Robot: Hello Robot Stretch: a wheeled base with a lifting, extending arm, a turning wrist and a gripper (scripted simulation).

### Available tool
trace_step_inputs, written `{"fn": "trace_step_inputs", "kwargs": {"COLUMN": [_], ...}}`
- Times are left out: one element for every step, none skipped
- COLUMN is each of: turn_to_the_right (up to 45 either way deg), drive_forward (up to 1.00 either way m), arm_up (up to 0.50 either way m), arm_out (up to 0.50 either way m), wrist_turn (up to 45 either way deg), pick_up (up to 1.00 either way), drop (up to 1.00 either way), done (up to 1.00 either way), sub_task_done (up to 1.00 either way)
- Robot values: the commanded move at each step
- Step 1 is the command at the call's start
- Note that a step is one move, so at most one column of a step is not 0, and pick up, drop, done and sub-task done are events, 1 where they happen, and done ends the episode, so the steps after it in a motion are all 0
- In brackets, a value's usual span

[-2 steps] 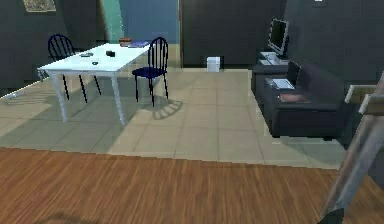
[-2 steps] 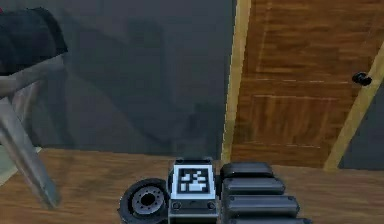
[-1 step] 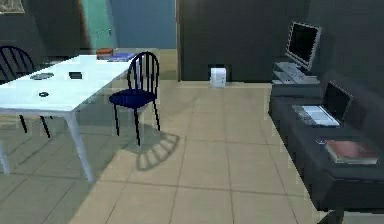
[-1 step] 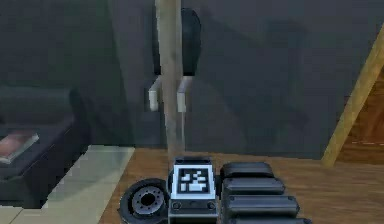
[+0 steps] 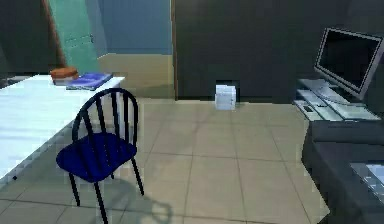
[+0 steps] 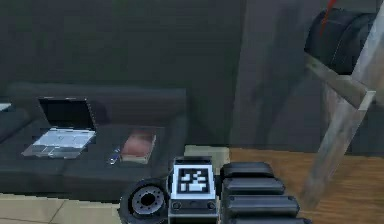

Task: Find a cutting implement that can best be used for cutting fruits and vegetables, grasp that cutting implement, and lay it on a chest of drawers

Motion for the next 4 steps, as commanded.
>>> {"fn": "trace_step_inputs", "kwargs": {"turn_to_the_right": [0.0, 3.0, 45.0, 45.0], "drive_forward": [1.00, 0.00, 0.00, 0.00], "arm_up": [0.00, 0.00, 0.00, 0.00], "arm_out": [0.00, 0.00, 0.00, 0.00], "wrist_turn": [0.0, 0.0, 0.0, 0.0], "pick_up": [0.00, 0.00, 0.00, 0.00], "drop": [0.00, 0.00, 0.00, 0.00], "done": [0.00, 0.00, 0.00, 0.00], "sub_task_done": [0.00, 0.00, 0.00, 0.00]}}
